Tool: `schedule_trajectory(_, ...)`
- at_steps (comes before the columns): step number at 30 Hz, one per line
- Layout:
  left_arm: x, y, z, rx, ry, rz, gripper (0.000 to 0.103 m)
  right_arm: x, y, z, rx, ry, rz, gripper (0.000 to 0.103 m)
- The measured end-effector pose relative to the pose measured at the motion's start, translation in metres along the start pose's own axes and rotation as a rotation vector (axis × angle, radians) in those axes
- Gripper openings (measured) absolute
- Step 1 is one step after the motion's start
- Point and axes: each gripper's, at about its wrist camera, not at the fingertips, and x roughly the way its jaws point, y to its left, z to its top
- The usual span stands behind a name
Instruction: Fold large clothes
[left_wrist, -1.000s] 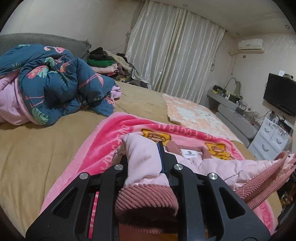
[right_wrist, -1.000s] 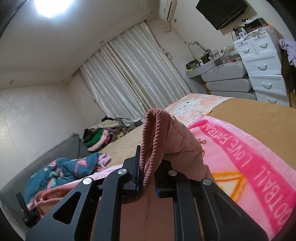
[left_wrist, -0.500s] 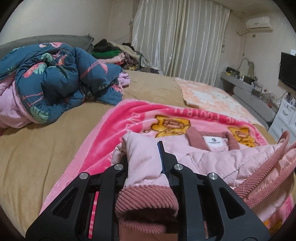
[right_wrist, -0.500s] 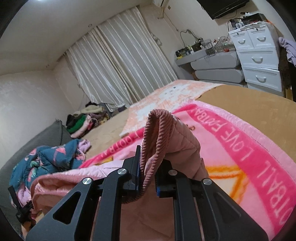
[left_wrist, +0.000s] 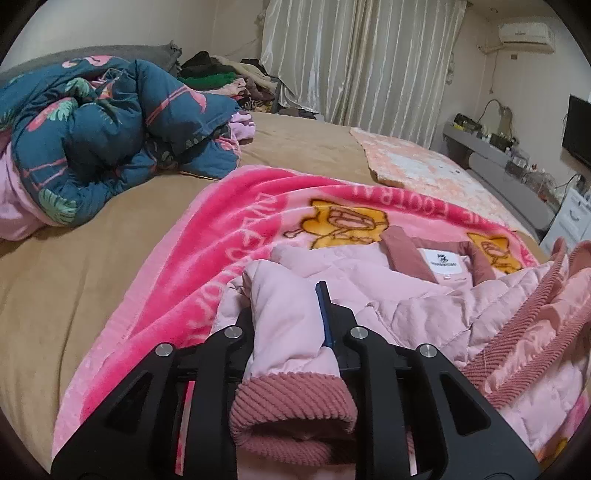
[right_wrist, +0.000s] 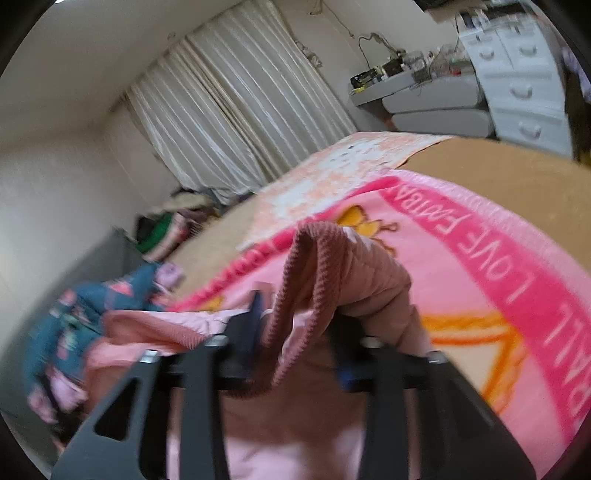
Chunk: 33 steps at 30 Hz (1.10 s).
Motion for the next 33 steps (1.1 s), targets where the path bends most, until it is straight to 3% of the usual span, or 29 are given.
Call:
schedule_trajectory(3, -0.004, -0.001, 0.001, -0.008, -0.004, -0.017, 0.018, -0.013, 0.021, 0.001, -0.06, -0.004, 0.058, 0.091)
schedule_trajectory(7, -0.015, -0.006, 0.004, -0.017, -0.017, -0.055, 0.031, -0.001, 0.056, -0.018, -0.23, 0.122, 0.076, 0.091)
schedule_trajectory(11, -0.035, -0.014, 0.01, -0.018, -0.048, -0.093, 0.049, 0.032, 0.077, -0.059, -0.382, 0.305, -0.028, 0.091)
schedule_trajectory(13, -0.045, -0.016, 0.012, -0.026, -0.062, -0.116, 0.064, 0.041, 0.076, -0.073, -0.389, 0.343, -0.06, 0.09)
schedule_trajectory(16, -0.065, -0.019, 0.017, -0.021, -0.113, -0.133, 0.082, 0.038, 0.073, -0.074, -0.373, 0.327, -0.067, 0.089)
schedule_trajectory(20, -0.093, -0.029, 0.021, 0.03, -0.182, -0.108, 0.093, 0.017, 0.067, -0.062, -0.355, 0.249, -0.067, 0.089)
schedule_trajectory(25, -0.108, -0.036, 0.02, 0.067, -0.205, -0.082, 0.093, -0.009, 0.056, -0.05, -0.366, 0.169, -0.11, 0.09)
schedule_trajectory(29, -0.112, -0.037, 0.014, 0.087, -0.193, -0.073, 0.094, -0.022, 0.049, -0.044, -0.409, 0.116, -0.187, 0.097)
schedule_trajectory(33, -0.104, -0.029, -0.002, 0.11, -0.15, -0.059, 0.094, -0.027, 0.033, -0.039, -0.436, 0.125, -0.264, 0.097)
